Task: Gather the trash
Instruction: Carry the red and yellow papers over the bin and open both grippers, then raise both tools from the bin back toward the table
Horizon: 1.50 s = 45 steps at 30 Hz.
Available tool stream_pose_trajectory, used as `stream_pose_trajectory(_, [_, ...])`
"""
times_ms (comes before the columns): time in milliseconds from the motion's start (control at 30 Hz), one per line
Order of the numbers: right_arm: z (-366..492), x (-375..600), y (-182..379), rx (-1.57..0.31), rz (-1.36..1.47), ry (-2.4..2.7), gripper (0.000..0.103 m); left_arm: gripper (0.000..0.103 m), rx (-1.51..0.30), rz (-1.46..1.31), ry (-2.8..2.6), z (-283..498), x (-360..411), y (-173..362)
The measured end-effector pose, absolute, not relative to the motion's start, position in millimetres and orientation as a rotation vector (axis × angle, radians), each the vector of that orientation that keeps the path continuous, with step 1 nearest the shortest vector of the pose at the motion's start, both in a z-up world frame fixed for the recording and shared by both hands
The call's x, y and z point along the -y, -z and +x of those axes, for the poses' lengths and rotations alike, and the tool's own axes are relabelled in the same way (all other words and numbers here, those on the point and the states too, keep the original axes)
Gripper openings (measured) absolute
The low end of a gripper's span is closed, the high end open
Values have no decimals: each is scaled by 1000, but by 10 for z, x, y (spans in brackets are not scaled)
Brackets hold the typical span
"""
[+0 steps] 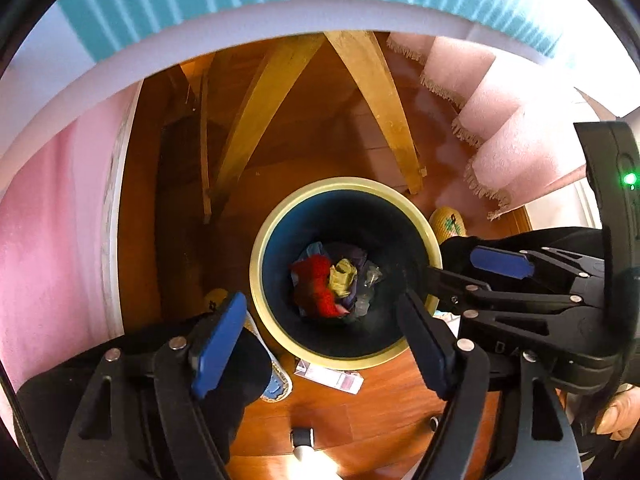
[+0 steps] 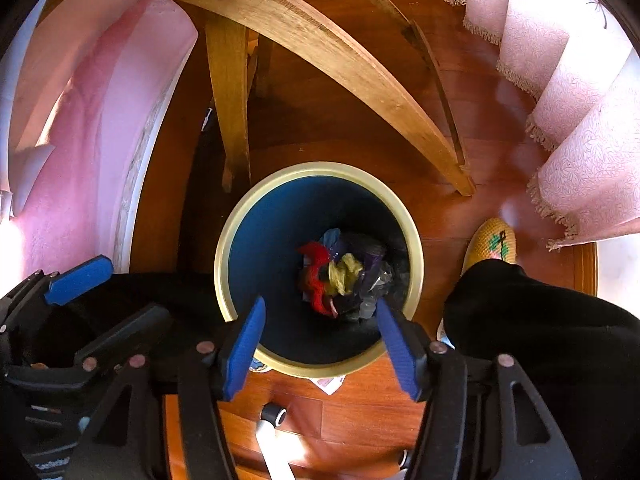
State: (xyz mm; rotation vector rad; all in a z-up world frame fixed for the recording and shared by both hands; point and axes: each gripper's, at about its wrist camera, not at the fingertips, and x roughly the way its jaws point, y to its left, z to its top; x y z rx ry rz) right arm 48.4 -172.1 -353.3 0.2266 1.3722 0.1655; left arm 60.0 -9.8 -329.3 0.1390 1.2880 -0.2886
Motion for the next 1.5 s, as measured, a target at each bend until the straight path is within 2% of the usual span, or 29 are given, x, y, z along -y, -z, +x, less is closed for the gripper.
stream_pose_trajectory(1000, [300,1764,3350,-1312,153,-145,60,77,-1216,147,297,479,88,3136])
stream_pose_trajectory(1200, [160,1744,3129,-1238,113,-168,60,77,-1157,162,323,328,125,2941])
stream_pose_trajectory(1500, [-52,1790,2470,-1117,-4,-238,60,77,-1106,160,375,193,158,2445])
